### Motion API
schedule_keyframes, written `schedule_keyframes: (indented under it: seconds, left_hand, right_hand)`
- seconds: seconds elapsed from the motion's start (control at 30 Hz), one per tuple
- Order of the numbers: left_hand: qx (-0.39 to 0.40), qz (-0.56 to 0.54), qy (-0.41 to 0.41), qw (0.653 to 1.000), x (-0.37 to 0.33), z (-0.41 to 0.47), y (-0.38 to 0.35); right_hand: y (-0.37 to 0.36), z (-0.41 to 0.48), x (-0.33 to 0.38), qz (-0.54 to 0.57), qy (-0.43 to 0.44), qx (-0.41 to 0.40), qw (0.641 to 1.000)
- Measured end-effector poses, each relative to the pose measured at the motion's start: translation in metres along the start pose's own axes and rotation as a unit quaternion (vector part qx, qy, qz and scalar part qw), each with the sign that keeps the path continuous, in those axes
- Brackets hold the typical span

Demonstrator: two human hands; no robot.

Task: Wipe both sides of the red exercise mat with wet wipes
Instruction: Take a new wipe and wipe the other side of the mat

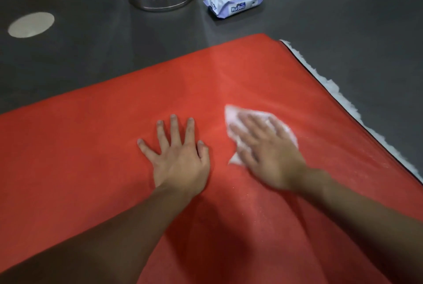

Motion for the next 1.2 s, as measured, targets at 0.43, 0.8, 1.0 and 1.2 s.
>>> schedule_keyframes:
  seconds: [0.43, 0.8, 1.0, 1.2]
  left_hand:
    - [-0.075, -0.078, 0.067, 0.992, 0.016, 0.006, 0.008]
    - [-0.021, 0.008, -0.095, 0.995, 0.016, 0.041, -0.001]
    - [-0.011, 0.004, -0.102, 0.995, 0.016, 0.044, 0.0]
    - [-0.025, -0.006, -0.113, 0.993, 0.015, 0.043, 0.001]
  right_hand:
    - [-0.003, 0.055, 0.01, -0.005, -0.097, -0.053, 0.994]
    - [-0.017, 0.082, 0.034, -0.012, -0.019, -0.005, 1.0]
    - [0.008, 0.134, -0.013, -0.011, -0.1, -0.035, 0.994]
    - [-0.004, 0.141, 0.028, -0.024, 0.064, 0.01, 0.998]
Point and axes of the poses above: each hand's wrist, its own z-axis towards the middle knuckle, its own y-axis out of the back of the hand, x = y × z, the point moved 9 cm from there along z, towards the middle knuckle, and after that the axes turned 14 degrees about z, right-handed, at the moved point
